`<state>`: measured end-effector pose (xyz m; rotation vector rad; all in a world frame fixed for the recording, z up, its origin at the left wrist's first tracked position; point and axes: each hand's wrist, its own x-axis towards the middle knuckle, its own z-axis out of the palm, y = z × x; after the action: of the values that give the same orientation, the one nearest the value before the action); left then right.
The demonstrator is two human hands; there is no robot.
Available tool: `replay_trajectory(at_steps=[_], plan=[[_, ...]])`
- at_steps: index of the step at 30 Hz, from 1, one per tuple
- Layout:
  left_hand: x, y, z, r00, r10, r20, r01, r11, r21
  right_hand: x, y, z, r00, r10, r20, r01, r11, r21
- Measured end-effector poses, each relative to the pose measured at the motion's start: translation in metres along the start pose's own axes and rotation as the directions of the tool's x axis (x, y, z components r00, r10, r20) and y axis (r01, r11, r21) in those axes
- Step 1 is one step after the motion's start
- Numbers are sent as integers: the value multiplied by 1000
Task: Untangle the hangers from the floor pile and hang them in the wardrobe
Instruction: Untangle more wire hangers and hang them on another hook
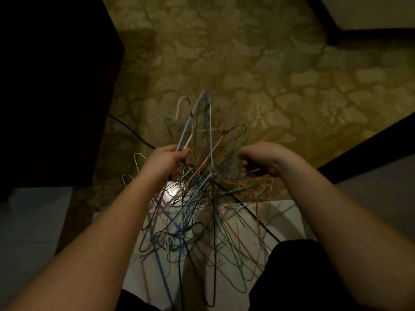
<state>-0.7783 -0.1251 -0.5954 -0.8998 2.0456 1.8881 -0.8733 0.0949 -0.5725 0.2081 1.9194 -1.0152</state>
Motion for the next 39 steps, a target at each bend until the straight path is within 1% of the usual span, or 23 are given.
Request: replay_trajectory(at_steps=[2,4,6,7,11,14,16,18,19,20,21,22,23,24,25,26,27,28,30,31,33,36,39], plan=[[0,-5,0,1000,-2,-25,4,993,118,10,6,8,1000,29,13,-29,999,31],[1,-7,0,998,16,-68,-6,988,154,17,8,14,999,50,17,-51,995,90],[1,-7,-1,993,36,-110,-15,983,186,22,9,19,995,78,59,-87,982,169],[1,-8,-1,991,48,-123,-21,977,213,25,11,21,992,99,77,-112,977,179],[1,-8,-1,990,85,-111,-42,939,340,44,32,24,974,207,95,-210,978,15],[1,-7,-3,993,79,-93,-37,922,386,51,51,11,970,244,-6,-241,952,-186],[3,-8,-5,995,56,-81,-23,929,369,54,63,3,955,296,-30,-289,896,-336],[6,-10,-9,994,51,-92,-10,917,399,63,74,-4,948,310,-72,-313,871,-378],[7,-11,-10,992,60,-109,-8,904,427,68,77,-7,951,292,-101,-309,889,-337],[7,-11,-12,990,70,-126,-7,895,446,72,78,-9,957,257,-132,-283,926,-249],[6,-11,-14,987,79,-136,-10,894,448,76,76,-11,965,217,-150,-235,965,-114],[5,-9,-15,986,88,-141,-17,897,441,79,72,-13,972,174,-155,-167,984,62],[3,-8,-16,984,94,-148,-20,899,437,79,67,-14,981,132,-142,-94,965,243],[2,-5,-17,980,110,-168,-24,893,449,79,62,-15,989,85,-118,-31,918,395],[0,-2,-19,971,135,-198,-23,875,483,78,57,-15,995,36,-91,13,869,494],[-2,1,-20,961,161,-225,-21,854,520,77,53,-15,998,5,-64,30,846,532],[-4,4,-21,957,170,-234,-19,844,536,75,49,-13,999,-13,-38,31,853,520],[-7,7,-22,961,158,-225,-22,860,510,73,46,-11,1000,-20,-12,23,888,458],[-12,11,-18,982,82,-168,-17,935,355,73,45,-3,999,-41,10,38,972,233],[-15,13,-16,989,60,-135,-19,956,292,73,44,1,998,-62,10,60,990,131],[-20,17,-14,992,103,-80,-72,945,318,76,45,8,995,-94,18,93,995,18],[-28,28,-9,981,194,2,-176,886,429,82,42,20,989,-149,12,149,987,-60],[-35,35,-5,971,237,41,-231,875,426,88,33,27,972,-222,-74,212,970,-119]])
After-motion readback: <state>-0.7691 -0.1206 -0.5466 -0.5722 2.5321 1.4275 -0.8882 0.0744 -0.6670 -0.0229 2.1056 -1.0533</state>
